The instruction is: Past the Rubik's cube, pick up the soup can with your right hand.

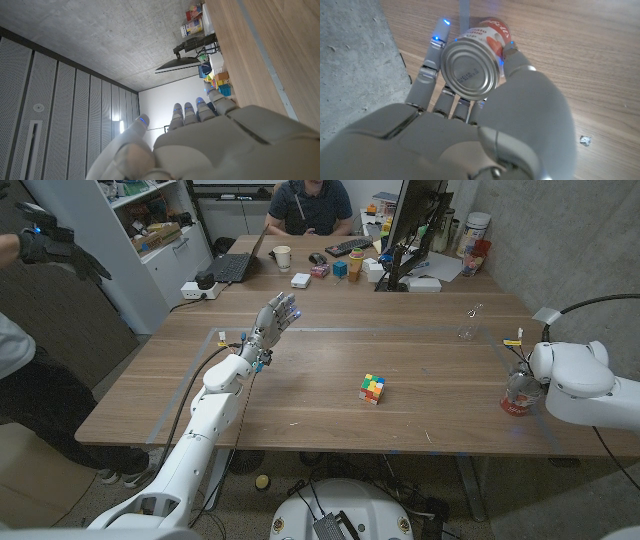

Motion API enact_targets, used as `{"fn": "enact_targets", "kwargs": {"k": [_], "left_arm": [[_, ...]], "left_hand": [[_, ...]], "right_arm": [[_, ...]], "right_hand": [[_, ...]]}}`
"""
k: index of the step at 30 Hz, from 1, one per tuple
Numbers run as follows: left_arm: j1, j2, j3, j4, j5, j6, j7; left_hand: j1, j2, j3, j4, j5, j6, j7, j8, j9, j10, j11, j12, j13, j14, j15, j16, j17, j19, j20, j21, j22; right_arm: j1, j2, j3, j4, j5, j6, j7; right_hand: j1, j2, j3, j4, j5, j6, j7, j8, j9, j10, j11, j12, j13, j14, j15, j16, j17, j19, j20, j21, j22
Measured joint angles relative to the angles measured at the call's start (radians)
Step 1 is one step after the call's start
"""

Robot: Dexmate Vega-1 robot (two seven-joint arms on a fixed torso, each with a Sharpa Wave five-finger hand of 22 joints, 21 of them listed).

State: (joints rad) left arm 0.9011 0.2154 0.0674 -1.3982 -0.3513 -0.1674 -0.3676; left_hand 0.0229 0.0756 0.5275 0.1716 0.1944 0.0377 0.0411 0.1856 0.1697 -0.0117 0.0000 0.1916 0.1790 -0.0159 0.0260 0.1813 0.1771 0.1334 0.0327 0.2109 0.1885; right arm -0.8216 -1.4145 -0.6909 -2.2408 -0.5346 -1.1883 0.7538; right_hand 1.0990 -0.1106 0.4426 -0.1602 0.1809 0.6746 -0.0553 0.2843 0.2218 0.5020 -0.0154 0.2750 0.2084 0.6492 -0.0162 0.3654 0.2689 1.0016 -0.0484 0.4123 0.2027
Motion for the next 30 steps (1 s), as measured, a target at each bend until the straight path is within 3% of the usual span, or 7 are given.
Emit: {"fn": "enact_targets", "kwargs": {"k": [3, 9, 10, 11, 12, 26, 30], "left_arm": [[0.0, 0.0, 0.0, 0.0, 0.0, 0.0, 0.0], [-0.001, -0.001, 0.001, 0.002, -0.001, 0.0, 0.0], [-0.001, -0.001, 0.001, 0.003, -0.001, 0.0, 0.0], [-0.001, -0.001, 0.001, 0.003, -0.001, 0.0, 0.0], [-0.002, -0.001, 0.001, 0.004, -0.001, -0.001, 0.0], [-0.017, -0.002, 0.003, 0.024, -0.001, -0.004, -0.003], [-0.022, -0.003, 0.004, 0.034, 0.0, -0.007, -0.005]], "left_hand": [[0.0, 0.0, 0.0, 0.0, 0.0, 0.0, 0.0, 0.0, 0.0, 0.0, 0.0, 0.0, 0.0, 0.0, 0.0, 0.0, 0.0, 0.0, 0.0, 0.0, 0.0], [0.0, 0.0, 0.0, 0.0, 0.0, 0.0, 0.0, 0.0, 0.0, 0.004, 0.004, 0.0, 0.0, 0.0, 0.0, 0.0, 0.0, 0.0, 0.0, 0.0, 0.0], [0.0, 0.0, 0.0, 0.0, 0.0, 0.0, 0.0, 0.0, 0.0, 0.004, 0.004, 0.0, 0.0, 0.0, 0.0, 0.0, 0.0, 0.0, 0.0, 0.0, 0.0], [0.0, 0.0, 0.0, 0.0, 0.0, 0.0, 0.0, 0.0, 0.0, 0.004, 0.004, 0.0, 0.0, 0.0, 0.0, 0.0, 0.0, 0.0, 0.0, 0.0, 0.0], [0.0, 0.0, 0.0, 0.0, 0.0, 0.0, 0.0, 0.0, 0.0, 0.004, 0.004, 0.0, 0.0, 0.0, 0.0, 0.0, 0.0, 0.0, 0.0, 0.0, 0.0], [0.0, 0.0, -0.004, -0.005, 0.0, 0.0, 0.0, 0.0, 0.0, 0.004, 0.004, 0.0, 0.0, 0.0, 0.0, 0.0, 0.0, 0.0, 0.0, 0.0, 0.0], [0.0, 0.0, -0.004, -0.005, 0.0, 0.0, 0.0, 0.0, 0.0, 0.004, 0.004, 0.0, 0.0, 0.0, 0.0, 0.0, 0.0, 0.0, 0.0, 0.0, 0.0]], "right_arm": [[-0.001, 0.003, 0.004, 0.002, -0.002, -0.001, 0.004], [-0.009, 0.005, 0.017, 0.001, 0.002, -0.002, -0.01], [-0.013, 0.005, 0.022, -0.001, 0.005, -0.003, -0.017], [-0.015, 0.005, 0.024, -0.003, 0.005, -0.003, -0.017], [-0.018, 0.003, 0.028, -0.006, 0.009, -0.004, -0.026], [-0.032, -0.036, 0.067, -0.073, 0.019, -0.064, -0.088], [-0.03, -0.062, 0.08, -0.122, 0.004, -0.08, -0.095]], "right_hand": [[0.012, -0.012, -0.02, 0.01, 0.0, 0.022, -0.007, 0.005, 0.008, 0.095, 0.037, 0.023, 0.012, 0.013, 0.006, 0.01, 0.015, 0.0, 0.0, 0.023, 0.005], [0.022, -0.022, -0.039, 0.021, -0.001, 0.091, 0.041, 0.012, 0.018, 0.197, 0.058, 0.074, 0.045, 0.083, 0.047, 0.035, 0.04, 0.0, 0.0, 0.068, 0.009], [0.022, -0.022, -0.039, 0.022, -0.001, 0.096, 0.046, 0.012, 0.018, 0.204, 0.06, 0.08, 0.045, 0.09, 0.054, 0.035, 0.044, 0.0, 0.0, 0.073, 0.009], [0.023, -0.024, -0.043, 0.023, -0.001, 0.106, 0.052, 0.012, 0.018, 0.211, 0.06, 0.089, 0.045, 0.113, 0.062, 0.035, 0.048, 0.027, -0.028, 0.078, 0.009], [0.023, -0.024, -0.044, 0.024, -0.002, 0.119, 0.062, 0.012, 0.018, 0.216, 0.062, 0.095, 0.045, 0.127, 0.066, 0.035, 0.048, 0.037, -0.038, 0.081, 0.009], [0.03, -0.03, -0.046, 0.025, -0.002, 0.142, 0.076, 0.012, 0.02, 0.227, 0.062, 0.116, 0.048, 0.146, 0.082, 0.041, 0.048, 0.037, -0.038, 0.103, 0.014], [0.031, -0.032, -0.048, 0.025, -0.002, 0.146, 0.075, 0.016, 0.02, 0.232, 0.067, 0.126, 0.048, 0.154, 0.09, 0.041, 0.048, 0.037, -0.038, 0.114, 0.019]]}}
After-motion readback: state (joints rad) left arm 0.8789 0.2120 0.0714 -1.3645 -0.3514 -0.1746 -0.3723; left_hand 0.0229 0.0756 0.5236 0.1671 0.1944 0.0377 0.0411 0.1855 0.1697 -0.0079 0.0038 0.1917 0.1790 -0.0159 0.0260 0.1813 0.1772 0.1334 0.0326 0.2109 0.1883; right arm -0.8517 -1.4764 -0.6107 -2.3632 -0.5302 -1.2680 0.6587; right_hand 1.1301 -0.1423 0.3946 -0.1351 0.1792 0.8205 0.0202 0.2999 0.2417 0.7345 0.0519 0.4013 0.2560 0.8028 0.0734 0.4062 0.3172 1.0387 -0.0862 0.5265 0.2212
